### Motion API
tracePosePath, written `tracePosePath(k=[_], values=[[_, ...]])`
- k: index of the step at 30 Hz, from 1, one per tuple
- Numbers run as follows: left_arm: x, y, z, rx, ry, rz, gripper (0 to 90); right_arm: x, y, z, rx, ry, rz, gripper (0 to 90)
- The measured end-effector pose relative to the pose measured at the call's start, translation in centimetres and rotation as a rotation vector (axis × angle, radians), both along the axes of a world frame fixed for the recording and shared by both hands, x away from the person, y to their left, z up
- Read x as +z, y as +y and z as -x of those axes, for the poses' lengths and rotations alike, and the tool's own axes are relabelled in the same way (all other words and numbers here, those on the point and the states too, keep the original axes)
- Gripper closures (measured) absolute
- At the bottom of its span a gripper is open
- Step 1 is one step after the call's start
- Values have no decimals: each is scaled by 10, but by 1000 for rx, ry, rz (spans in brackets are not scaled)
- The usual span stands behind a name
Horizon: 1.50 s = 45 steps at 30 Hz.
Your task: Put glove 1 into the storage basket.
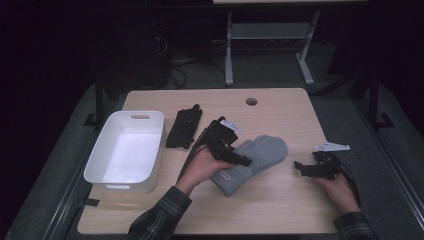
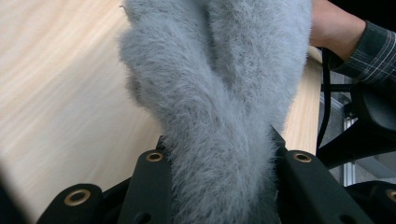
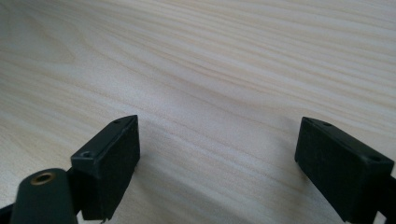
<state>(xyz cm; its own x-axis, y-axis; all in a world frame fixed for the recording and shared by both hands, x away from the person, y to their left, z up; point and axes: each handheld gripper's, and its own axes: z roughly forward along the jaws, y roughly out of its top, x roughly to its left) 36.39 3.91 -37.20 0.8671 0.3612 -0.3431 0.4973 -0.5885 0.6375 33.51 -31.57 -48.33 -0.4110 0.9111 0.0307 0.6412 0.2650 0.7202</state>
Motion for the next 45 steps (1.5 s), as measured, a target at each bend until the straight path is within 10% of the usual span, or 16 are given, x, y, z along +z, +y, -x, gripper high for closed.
tracePosePath(k=[45], values=[[71, 209, -6, 410, -79, 0, 653, 0, 1, 0, -1, -3, 2, 130]])
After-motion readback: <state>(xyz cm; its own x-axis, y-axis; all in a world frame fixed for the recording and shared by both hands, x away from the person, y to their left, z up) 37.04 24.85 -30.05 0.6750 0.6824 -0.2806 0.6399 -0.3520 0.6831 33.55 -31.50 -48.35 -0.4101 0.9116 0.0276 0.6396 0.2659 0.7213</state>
